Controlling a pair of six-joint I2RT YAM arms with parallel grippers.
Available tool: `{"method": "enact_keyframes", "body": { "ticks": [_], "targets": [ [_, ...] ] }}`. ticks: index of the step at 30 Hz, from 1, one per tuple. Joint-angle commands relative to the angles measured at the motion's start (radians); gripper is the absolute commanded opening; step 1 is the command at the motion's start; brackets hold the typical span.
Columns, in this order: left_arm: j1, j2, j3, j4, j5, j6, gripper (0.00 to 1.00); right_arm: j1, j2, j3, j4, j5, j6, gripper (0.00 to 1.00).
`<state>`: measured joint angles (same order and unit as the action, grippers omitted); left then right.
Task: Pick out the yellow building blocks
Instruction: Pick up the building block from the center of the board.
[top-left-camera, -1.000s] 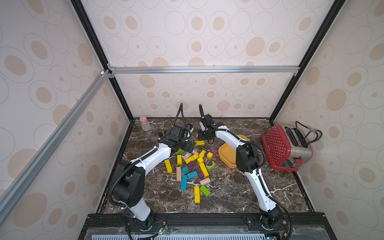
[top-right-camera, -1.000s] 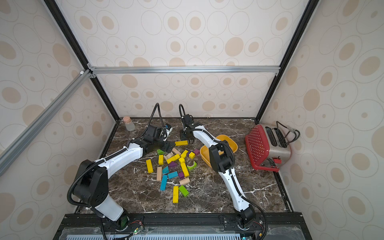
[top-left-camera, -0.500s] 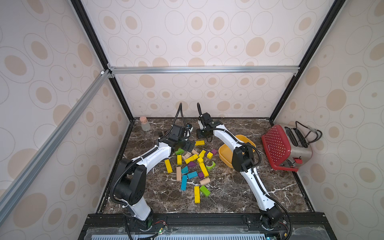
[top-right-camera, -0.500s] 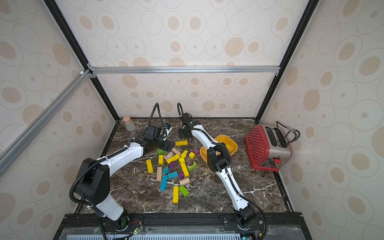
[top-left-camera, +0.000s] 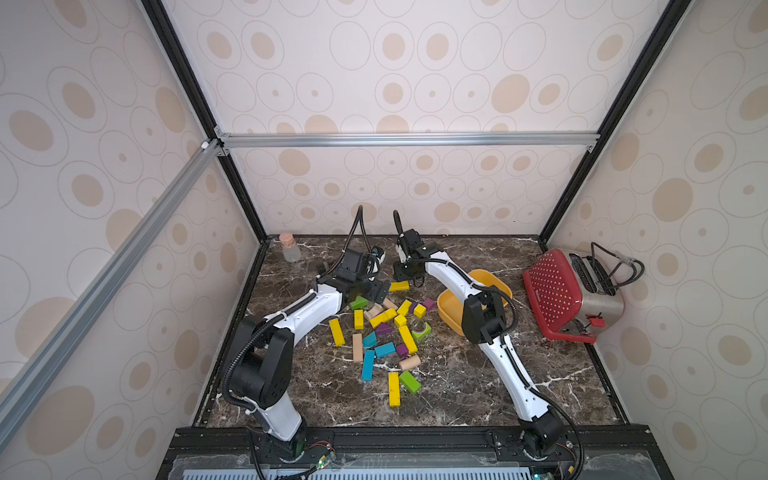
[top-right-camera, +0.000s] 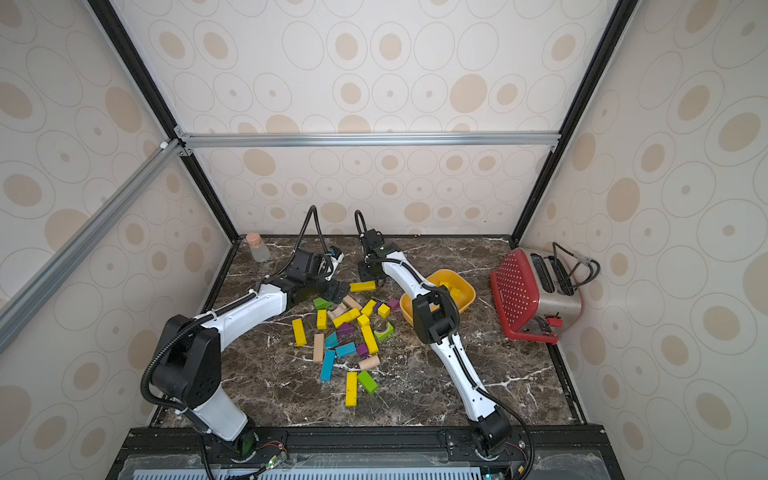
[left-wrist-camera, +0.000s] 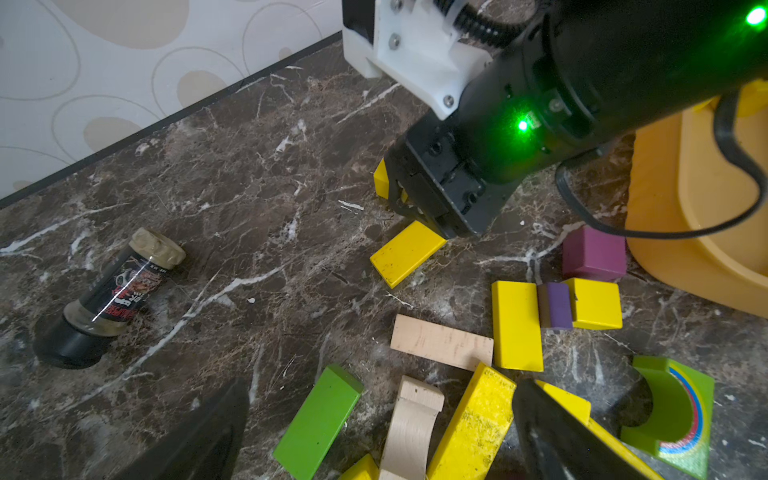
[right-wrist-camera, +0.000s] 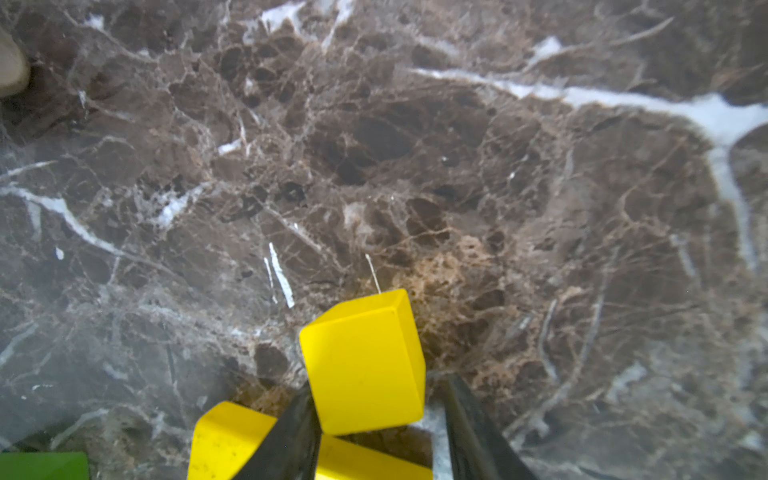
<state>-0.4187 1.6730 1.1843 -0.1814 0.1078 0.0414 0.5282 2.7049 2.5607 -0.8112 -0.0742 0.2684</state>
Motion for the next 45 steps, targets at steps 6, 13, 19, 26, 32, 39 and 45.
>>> {"method": "enact_keyframes", "body": {
  "ticks": [6, 13, 19, 26, 32, 39, 45],
  "targets": [
    [0.012, 0.012, 0.018, 0.018, 0.013, -0.003, 0.98, -0.008, 0.04, 0.049, 0.049, -0.022, 0.018, 0.48],
    [0.011, 0.01, 0.02, 0.019, 0.021, -0.008, 0.98, -0.009, 0.04, 0.047, 0.053, -0.027, 0.025, 0.4],
    [0.011, 0.002, 0.018, 0.017, 0.018, -0.006, 0.98, -0.009, 0.039, 0.046, 0.036, -0.016, 0.024, 0.35],
    [0.012, 0.003, 0.035, 0.016, 0.035, -0.018, 0.98, -0.009, 0.003, 0.018, 0.012, 0.0, 0.016, 0.26],
    [0.012, -0.009, 0.041, 0.022, 0.063, -0.043, 0.98, -0.009, -0.066, -0.028, 0.014, 0.017, -0.003, 0.21],
    [0.011, -0.041, 0.043, 0.031, 0.082, -0.064, 0.98, -0.008, -0.153, -0.096, 0.029, 0.025, -0.016, 0.18],
    [0.011, -0.071, 0.04, 0.036, 0.11, -0.084, 0.98, -0.008, -0.249, -0.207, 0.063, 0.001, -0.003, 0.16]
  ]
}}
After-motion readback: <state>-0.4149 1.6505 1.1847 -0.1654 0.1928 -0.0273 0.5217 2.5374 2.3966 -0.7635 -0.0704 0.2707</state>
